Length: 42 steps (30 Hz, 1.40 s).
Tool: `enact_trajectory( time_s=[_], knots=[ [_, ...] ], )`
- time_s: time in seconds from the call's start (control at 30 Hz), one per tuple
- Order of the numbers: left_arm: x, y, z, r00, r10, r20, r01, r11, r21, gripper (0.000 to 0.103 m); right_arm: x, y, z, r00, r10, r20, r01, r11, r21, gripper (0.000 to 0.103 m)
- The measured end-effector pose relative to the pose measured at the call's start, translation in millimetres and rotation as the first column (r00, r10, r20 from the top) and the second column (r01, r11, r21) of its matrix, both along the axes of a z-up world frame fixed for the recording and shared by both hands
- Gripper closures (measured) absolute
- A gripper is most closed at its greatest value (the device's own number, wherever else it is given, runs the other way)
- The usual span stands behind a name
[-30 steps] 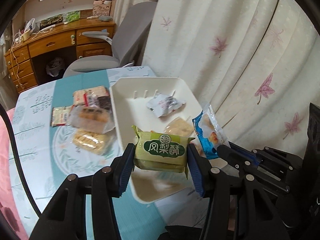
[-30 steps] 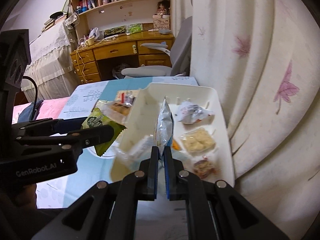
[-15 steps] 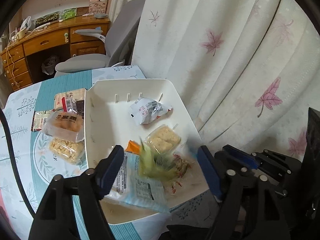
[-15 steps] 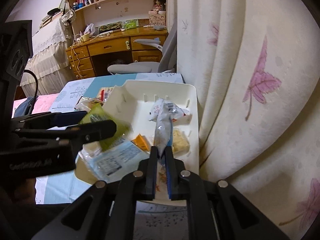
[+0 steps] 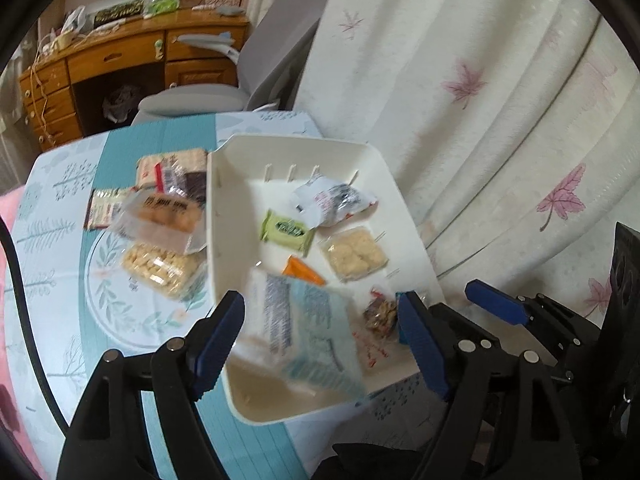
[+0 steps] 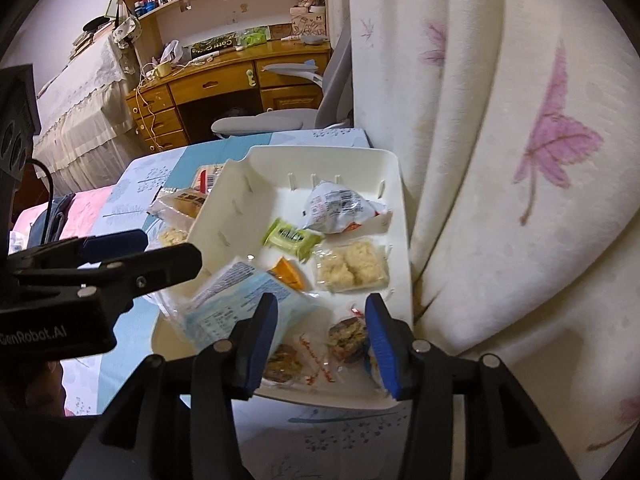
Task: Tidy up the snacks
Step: 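Release the green packet into the tray with the left tool while the right tool drops its bag in, then grasp the clear bag of brown cake with the left tool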
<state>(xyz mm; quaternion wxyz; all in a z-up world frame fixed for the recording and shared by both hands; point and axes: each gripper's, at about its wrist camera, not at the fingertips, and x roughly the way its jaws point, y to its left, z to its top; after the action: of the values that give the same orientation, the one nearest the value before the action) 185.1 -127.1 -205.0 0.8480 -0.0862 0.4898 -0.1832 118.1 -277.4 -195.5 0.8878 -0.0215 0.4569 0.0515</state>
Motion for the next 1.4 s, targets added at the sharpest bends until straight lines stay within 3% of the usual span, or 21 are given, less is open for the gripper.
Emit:
enact_trajectory(
  time_s=[0.47, 0.83, 1.03, 1.4],
  knots=[
    [-21, 103, 7, 0.998, 0.036, -0.043, -0.035, 0.999, 0.024, 0.025, -9, 77, 2, 1.000, -0.012, -0.022, 0.013, 0.998, 0.063, 0.049],
    [-22, 179, 16, 0.998, -0.020, -0.064, 0.024, 0.997, 0.071, 0.025, -23, 151, -12, 0.995, -0.077, -0.056, 0.084, 0.987, 0.140, 0.048],
    [-9, 213, 11, 0.992, -0.035, -0.118, 0.043, 0.997, 0.068, 0.025, -24, 180, -24, 0.988, -0.133, -0.080, 0.147, 0.969, 0.201, 0.038],
    [54, 237, -12, 0.962, 0.007, -0.273, 0.009, 0.998, 0.058, 0.024, -7, 216, -40, 0.975, -0.213, -0.059, 0.221, 0.950, 0.221, 0.035]
  ],
)
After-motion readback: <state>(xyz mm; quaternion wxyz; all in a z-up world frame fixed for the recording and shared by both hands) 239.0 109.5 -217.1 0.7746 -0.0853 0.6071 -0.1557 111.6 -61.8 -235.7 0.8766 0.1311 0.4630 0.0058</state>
